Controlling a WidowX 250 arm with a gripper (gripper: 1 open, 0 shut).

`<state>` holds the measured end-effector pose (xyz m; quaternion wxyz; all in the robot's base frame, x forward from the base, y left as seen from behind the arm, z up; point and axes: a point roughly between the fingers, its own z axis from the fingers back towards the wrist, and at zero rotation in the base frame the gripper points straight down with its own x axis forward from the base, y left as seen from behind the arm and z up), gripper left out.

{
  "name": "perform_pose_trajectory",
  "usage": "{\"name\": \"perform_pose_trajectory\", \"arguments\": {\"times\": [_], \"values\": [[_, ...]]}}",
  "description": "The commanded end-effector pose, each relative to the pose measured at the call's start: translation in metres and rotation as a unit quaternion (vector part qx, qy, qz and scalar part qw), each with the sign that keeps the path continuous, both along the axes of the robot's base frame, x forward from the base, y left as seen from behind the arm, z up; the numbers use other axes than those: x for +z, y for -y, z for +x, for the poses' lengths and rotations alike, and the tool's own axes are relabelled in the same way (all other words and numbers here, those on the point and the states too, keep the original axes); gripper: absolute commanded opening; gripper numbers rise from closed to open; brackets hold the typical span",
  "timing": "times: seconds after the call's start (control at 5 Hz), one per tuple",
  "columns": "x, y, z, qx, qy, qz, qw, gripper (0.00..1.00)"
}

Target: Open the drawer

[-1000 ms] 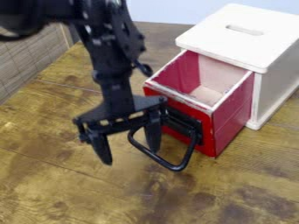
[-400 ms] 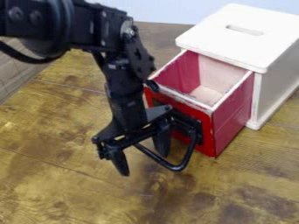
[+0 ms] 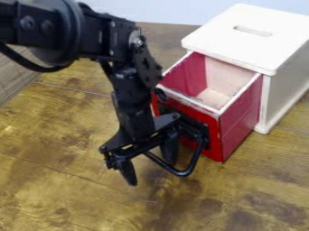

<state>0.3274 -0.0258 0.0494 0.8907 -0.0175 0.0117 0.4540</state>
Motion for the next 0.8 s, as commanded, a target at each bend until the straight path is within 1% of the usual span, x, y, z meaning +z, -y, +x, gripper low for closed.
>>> {"name": "perform_pose_trajectory", "arguments": {"times": [0.0, 0.2, 0.4, 0.6], "values": [[0.013, 0.003, 0.014, -0.006, 0.031, -0.006, 0.9995, 1.0], [0.02, 0.006, 0.02, -0.01, 0.035, -0.006, 0.9993, 1.0], [0.02, 0.007, 0.029, -0.007, 0.042, -0.002, 0.9991, 1.0], [0.021, 0.01, 0.035, -0.009, 0.046, 0.001, 0.9989, 1.0]]}}
